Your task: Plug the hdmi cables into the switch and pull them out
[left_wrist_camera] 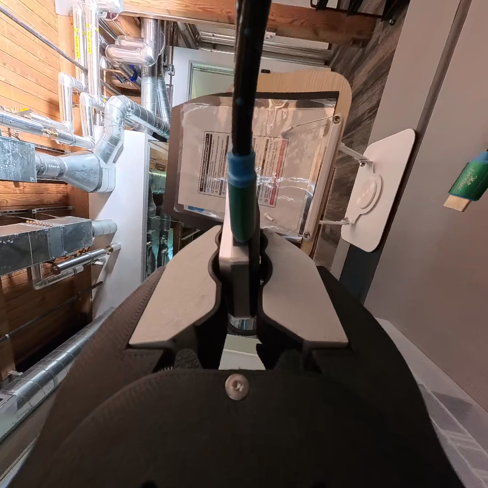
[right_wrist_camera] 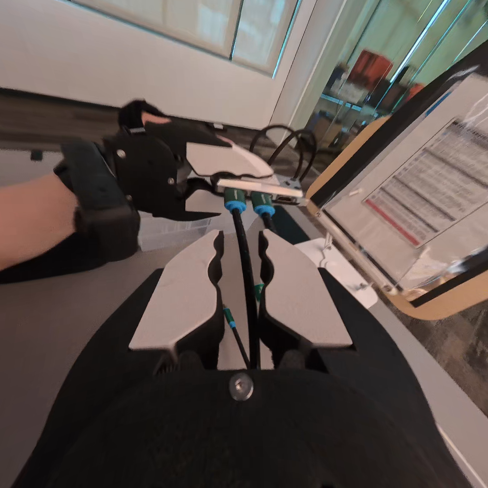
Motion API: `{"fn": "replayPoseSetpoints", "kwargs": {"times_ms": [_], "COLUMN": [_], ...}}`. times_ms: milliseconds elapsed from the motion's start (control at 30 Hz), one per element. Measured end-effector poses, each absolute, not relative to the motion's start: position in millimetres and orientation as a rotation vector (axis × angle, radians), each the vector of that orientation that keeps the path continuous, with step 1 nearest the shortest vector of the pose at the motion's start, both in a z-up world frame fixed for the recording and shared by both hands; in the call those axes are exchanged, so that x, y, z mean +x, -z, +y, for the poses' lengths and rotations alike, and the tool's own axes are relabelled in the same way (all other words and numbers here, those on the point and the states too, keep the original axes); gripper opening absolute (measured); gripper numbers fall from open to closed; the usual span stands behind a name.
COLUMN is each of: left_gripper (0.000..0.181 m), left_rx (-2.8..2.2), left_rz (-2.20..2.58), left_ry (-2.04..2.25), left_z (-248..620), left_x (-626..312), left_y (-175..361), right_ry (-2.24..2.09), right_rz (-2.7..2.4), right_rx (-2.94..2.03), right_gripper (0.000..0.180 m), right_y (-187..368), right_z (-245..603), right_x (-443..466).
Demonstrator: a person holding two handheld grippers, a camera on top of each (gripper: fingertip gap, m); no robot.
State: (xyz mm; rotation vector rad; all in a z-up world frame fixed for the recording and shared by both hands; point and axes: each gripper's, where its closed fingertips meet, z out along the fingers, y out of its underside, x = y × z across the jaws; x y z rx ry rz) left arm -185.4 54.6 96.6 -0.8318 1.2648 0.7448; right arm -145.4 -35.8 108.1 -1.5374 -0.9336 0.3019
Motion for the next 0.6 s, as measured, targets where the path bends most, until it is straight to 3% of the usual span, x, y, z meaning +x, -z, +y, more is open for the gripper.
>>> {"fn": "replayPoseSetpoints", "kwargs": {"times_ms": [133, 600], "left_gripper": [0.023, 0.023], "left_rx": [-0.828, -0.805], "left_rz": [1.287, 1.348], "left_ry": [-0.770, -0.811], "left_z": [57.2, 59.1], "left_x": [-180.9, -171.4], "left_y": [-90.0, -75.6], "right_ry": [-0.282, -0.380], "right_rz": [-0.957, -0.916], "right_rx": [-1.599, -1.616], "right_gripper": [0.022, 0.010], "right_y": [-83.2, -77.1], "right_z": [-20.5, -11.5], "right_x": [-153.4, -155.0]}}
